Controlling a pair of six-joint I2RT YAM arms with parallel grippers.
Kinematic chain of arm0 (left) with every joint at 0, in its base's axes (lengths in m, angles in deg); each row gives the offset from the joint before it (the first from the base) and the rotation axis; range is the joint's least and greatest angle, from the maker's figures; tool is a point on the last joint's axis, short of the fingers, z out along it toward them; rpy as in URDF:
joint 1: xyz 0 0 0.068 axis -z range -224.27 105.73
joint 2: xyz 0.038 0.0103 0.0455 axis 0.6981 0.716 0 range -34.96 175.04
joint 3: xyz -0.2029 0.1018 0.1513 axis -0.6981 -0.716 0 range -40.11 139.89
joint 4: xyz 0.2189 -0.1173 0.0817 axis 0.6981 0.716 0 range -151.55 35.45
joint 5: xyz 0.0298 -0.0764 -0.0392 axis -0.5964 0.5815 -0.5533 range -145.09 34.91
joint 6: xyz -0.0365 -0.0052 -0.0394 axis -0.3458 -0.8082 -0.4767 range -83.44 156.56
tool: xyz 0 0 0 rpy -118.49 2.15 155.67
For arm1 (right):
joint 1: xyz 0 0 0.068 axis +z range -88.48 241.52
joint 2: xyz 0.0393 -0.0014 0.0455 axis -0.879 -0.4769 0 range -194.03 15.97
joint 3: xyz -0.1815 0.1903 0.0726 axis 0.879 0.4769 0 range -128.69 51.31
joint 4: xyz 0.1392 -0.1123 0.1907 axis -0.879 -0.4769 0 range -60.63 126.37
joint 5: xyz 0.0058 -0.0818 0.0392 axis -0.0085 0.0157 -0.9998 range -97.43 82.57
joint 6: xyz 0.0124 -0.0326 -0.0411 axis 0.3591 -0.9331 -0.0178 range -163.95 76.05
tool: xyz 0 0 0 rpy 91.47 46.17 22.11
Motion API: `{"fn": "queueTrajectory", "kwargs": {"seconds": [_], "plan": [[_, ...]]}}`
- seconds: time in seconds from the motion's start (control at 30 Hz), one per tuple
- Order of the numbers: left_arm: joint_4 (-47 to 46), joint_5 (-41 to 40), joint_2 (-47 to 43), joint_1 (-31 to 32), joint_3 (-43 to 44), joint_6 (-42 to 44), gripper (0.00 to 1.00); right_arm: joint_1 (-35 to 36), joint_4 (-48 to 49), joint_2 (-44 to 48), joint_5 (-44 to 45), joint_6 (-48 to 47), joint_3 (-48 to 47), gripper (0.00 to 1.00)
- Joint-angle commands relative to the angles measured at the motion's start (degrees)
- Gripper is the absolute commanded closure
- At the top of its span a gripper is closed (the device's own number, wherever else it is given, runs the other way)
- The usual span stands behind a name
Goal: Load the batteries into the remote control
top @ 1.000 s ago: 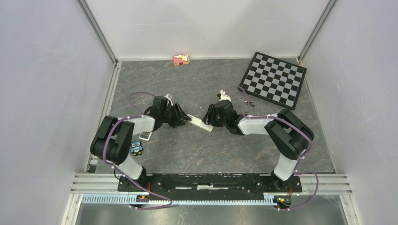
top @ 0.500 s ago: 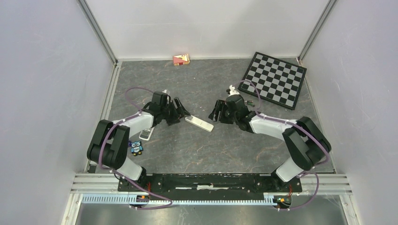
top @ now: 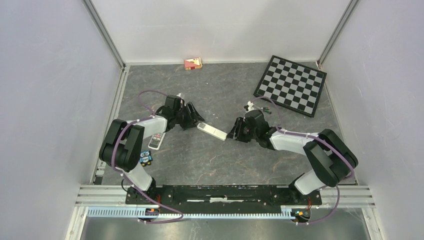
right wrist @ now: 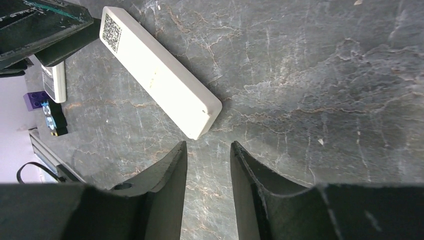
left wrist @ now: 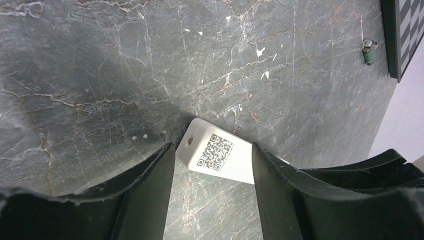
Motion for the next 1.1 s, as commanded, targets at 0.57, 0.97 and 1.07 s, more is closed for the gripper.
{"fn": "queueTrajectory", "kwargs": {"seconds": [0.57,0.97,1.07], "plan": [[-1.57,3.50,3.12,0.13,0.58,3.27,0.49,0.22,7.65,-6.55,-2.88,3.59,-1.37,0.83],[-1.61,4.38,2.34,0.21,-0.23,3.12,0.51,0.24,7.13,-8.53,-2.65,2.94,-4.27,0.88],[-1.59,4.39,2.09,0.21,-0.31,3.23,0.51,0.29,4.60,-8.95,-1.36,1.88,-5.84,0.90]]}}
